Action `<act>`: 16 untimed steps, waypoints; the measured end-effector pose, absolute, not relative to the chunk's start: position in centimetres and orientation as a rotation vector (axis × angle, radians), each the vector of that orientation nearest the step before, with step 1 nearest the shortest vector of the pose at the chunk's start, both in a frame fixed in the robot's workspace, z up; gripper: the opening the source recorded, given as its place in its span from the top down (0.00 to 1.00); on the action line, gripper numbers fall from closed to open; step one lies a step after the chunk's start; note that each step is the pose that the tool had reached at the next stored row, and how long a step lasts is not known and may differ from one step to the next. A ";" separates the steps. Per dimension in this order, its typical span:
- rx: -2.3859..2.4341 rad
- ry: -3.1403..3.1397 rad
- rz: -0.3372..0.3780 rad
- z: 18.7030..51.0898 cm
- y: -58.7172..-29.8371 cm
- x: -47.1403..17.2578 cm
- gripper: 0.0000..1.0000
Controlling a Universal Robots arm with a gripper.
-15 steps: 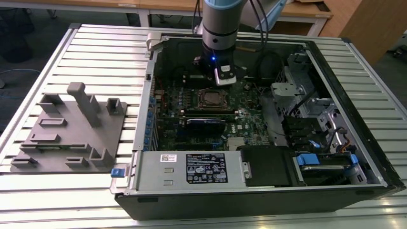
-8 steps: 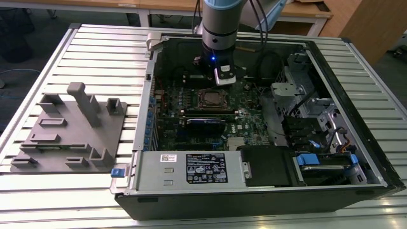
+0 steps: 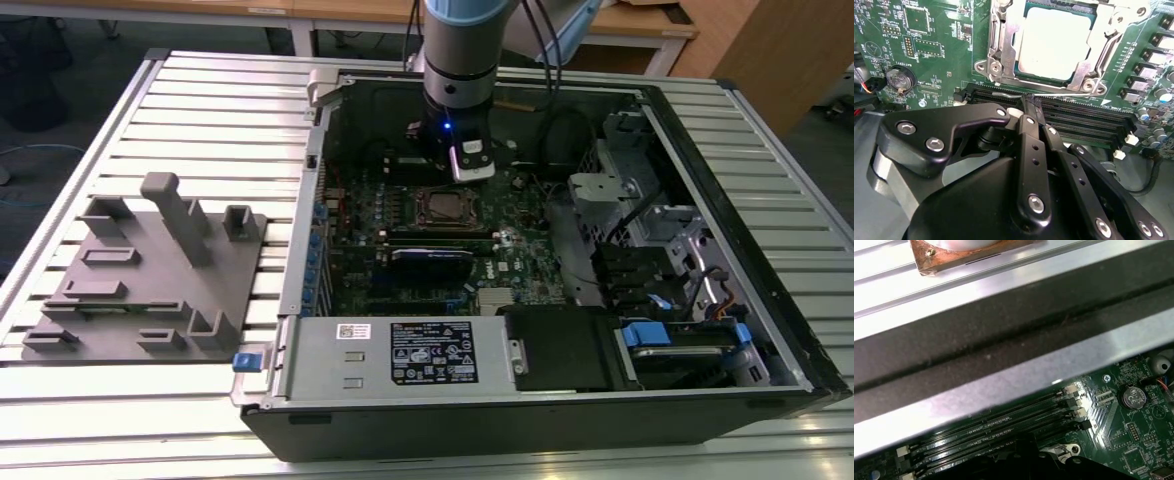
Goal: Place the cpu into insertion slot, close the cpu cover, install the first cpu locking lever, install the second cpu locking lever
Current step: 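Install the first cpu locking lever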
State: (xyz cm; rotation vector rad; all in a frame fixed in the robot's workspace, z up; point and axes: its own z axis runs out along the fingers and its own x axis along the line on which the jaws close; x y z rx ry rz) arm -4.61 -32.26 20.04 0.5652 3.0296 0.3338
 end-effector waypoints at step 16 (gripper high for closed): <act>0.565 3.029 0.319 20.1 -32.3 -4.6 0.89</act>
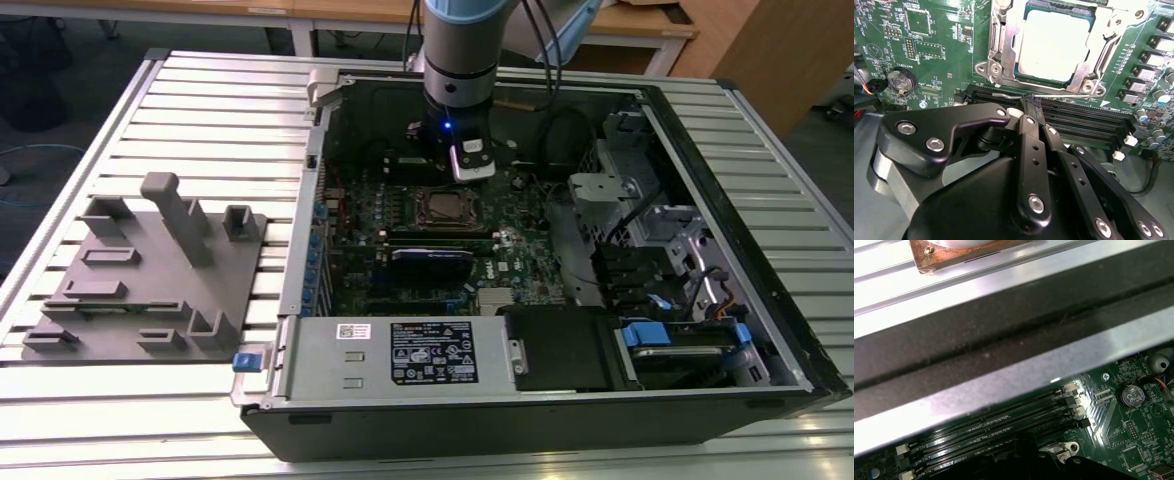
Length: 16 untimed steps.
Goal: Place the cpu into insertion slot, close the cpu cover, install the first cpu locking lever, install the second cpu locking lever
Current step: 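Install the first cpu locking lever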
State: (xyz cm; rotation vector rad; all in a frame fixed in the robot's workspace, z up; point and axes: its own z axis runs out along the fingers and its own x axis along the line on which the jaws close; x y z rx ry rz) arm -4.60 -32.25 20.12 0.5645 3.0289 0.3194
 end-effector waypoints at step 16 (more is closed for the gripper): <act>0.563 3.022 0.330 20.1 -32.3 -4.6 0.89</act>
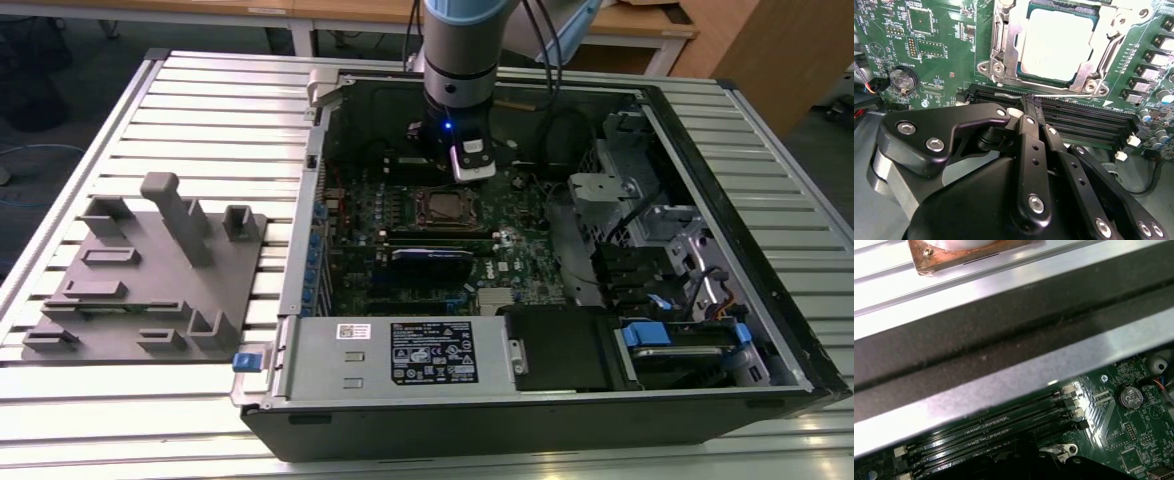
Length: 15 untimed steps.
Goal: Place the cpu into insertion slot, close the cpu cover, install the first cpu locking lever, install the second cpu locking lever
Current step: 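Install the first cpu locking lever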
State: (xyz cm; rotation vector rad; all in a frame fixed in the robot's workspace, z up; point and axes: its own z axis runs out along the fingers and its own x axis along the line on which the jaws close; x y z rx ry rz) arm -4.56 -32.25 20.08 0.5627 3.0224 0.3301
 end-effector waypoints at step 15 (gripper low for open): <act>0.578 3.016 0.337 20.0 -32.3 -4.6 0.89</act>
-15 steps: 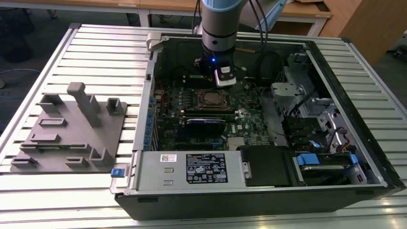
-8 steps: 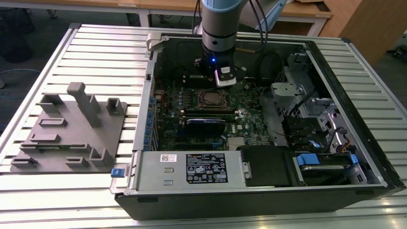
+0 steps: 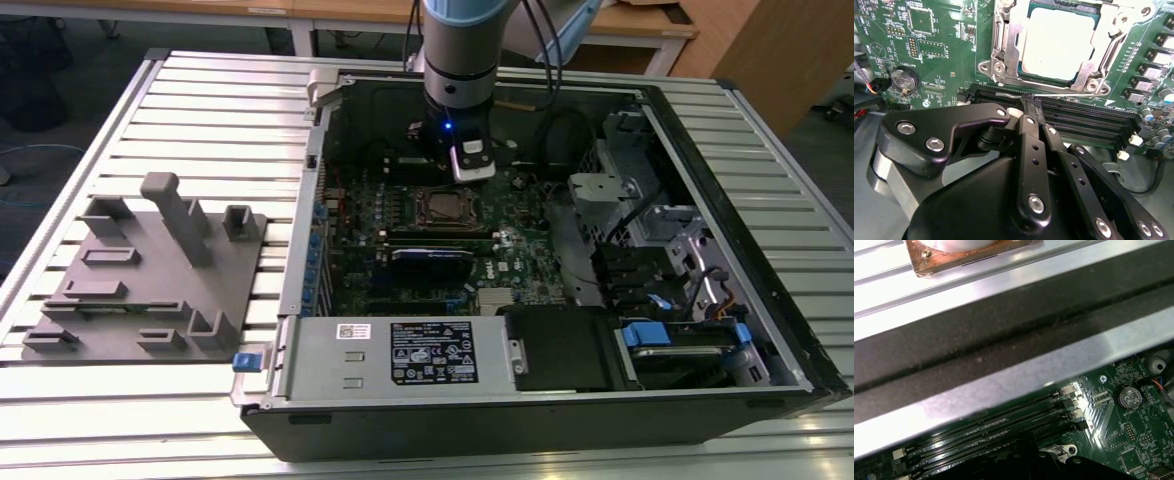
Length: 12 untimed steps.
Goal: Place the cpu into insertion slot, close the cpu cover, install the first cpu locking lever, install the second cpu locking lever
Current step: 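Install the first cpu locking lever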
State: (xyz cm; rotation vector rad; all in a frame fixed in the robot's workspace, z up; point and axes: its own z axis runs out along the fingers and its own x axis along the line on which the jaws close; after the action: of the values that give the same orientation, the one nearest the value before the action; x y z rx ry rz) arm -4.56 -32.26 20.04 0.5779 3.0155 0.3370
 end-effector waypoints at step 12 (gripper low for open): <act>0.674 2.983 0.334 20.3 -32.3 -4.6 0.89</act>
State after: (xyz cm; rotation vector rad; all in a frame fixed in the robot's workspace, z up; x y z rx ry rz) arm -4.56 -32.25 20.27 0.6735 2.9830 0.3341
